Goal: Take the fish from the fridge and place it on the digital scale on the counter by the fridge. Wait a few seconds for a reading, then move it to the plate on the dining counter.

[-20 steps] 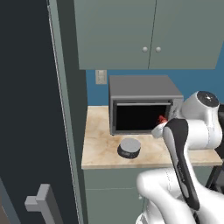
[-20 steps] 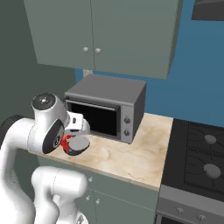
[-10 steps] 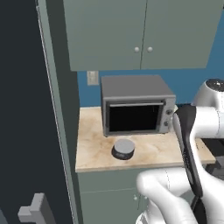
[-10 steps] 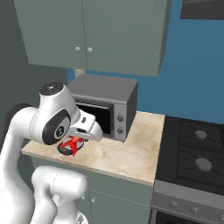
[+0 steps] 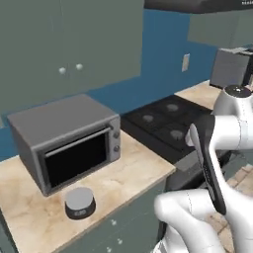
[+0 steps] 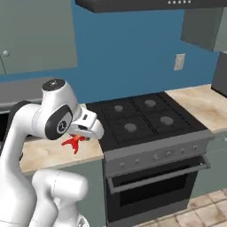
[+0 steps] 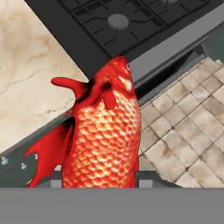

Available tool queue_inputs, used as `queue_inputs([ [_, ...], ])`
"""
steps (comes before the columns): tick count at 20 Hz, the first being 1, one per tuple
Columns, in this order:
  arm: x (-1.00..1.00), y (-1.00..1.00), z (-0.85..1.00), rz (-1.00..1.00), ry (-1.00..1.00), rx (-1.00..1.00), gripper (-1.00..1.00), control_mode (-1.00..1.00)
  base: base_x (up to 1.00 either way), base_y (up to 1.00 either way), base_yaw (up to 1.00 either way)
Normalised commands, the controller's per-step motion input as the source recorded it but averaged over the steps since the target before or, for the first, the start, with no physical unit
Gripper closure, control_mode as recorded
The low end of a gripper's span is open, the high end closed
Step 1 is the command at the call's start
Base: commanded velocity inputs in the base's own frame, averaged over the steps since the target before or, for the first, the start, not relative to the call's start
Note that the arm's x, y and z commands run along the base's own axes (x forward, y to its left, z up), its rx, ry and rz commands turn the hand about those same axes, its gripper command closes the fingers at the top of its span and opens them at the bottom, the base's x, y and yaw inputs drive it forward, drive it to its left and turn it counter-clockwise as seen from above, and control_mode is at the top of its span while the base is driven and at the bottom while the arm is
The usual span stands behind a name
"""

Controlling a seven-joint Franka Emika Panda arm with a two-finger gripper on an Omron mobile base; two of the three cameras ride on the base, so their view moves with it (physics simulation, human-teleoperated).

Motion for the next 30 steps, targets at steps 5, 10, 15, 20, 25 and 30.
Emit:
queue_inputs([
  [5, 0.0, 0.0, 0.0, 0.0, 0.0, 0.0, 1.0, 1.0, 0.0, -0.09, -0.96],
  [10, 0.0, 0.0, 0.0, 0.0, 0.0, 0.0, 1.0, 1.0, 0.0, -0.26, -0.93],
  [15, 0.0, 0.0, 0.0, 0.0, 0.0, 0.0, 1.0, 1.0, 0.1, -0.44, -0.8],
  [20, 0.0, 0.0, 0.0, 0.0, 0.0, 0.0, 1.0, 1.0, 0.48, -0.47, -0.65],
  [25, 0.0, 0.0, 0.0, 0.0, 0.0, 0.0, 1.0, 1.0, 0.92, -0.44, -0.47],
  [30, 0.0, 0.0, 0.0, 0.0, 0.0, 0.0, 1.0, 1.0, 1.0, -0.36, -0.33],
])
